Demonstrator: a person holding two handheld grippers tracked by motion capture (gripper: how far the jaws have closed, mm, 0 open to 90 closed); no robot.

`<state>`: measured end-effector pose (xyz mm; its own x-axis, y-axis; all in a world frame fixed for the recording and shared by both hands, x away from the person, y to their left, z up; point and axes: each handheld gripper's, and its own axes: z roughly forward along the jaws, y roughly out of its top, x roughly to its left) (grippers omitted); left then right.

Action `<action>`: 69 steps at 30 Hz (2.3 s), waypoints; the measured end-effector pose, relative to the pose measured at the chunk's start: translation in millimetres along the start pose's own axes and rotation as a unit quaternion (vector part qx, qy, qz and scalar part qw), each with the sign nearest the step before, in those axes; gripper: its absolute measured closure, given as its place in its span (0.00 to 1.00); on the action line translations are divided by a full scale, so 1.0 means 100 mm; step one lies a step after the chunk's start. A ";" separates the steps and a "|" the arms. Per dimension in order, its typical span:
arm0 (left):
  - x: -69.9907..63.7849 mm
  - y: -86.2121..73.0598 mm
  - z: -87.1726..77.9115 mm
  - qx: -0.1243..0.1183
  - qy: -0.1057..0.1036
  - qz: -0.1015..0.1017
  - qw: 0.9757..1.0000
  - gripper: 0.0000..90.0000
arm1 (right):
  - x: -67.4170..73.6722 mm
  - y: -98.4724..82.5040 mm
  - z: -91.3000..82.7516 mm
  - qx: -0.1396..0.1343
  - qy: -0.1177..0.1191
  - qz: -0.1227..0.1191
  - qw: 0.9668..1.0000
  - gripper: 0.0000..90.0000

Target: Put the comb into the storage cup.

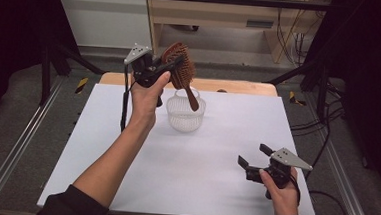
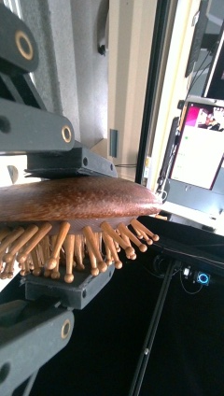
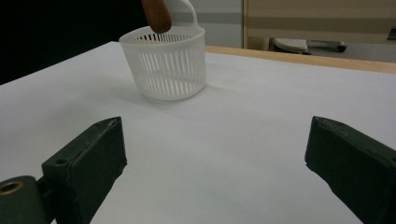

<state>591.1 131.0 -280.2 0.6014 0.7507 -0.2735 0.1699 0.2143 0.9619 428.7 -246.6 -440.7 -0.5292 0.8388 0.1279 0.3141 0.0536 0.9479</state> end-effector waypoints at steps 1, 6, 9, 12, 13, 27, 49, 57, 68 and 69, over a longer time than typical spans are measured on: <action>0.00 0.00 0.00 0.000 0.001 0.001 1.000 0.59 | 0.00 0.00 0.00 0.000 0.000 0.000 1.000 0.06; 0.03 -0.02 0.02 0.000 0.004 0.006 1.000 0.59 | 0.00 0.00 0.01 0.001 0.000 0.000 1.000 0.06; 0.05 -0.02 0.02 -0.001 0.007 0.007 1.000 0.59 | 0.00 -0.01 0.01 0.004 0.001 -0.002 1.000 0.07; 0.08 -0.02 0.03 -0.003 0.009 0.005 1.000 0.59 | 0.00 -0.01 0.01 0.006 0.002 -0.002 1.000 0.07; 0.08 -0.02 0.03 -0.003 0.011 0.006 1.000 0.59 | 0.00 -0.01 0.01 0.006 0.002 -0.002 1.000 0.07; 0.12 -0.06 0.06 0.002 0.020 0.016 1.000 0.59 | 0.00 -0.01 0.02 0.006 0.004 -0.004 1.000 0.06; 0.07 -0.43 0.09 0.007 0.021 0.022 1.000 0.59 | 0.01 -0.03 0.04 0.010 0.006 -0.008 1.000 0.06; 0.09 -0.52 0.08 0.004 0.025 0.021 0.999 0.59 | 0.01 -0.03 0.04 0.012 0.007 -0.008 1.000 0.06; 0.10 -0.68 0.07 0.009 0.027 0.022 0.999 0.58 | 0.02 -0.03 0.05 0.016 0.009 -0.013 1.000 0.06; 0.10 -0.69 0.07 0.010 0.027 0.022 0.999 0.58 | 0.02 -0.03 0.05 0.017 0.009 -0.013 1.000 0.06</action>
<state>591.3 119.5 -349.0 0.5662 0.7917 -0.2293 0.1591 0.1680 0.9729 430.6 -242.1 -445.0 -0.5516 0.8270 0.1088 0.3260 0.0937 0.9407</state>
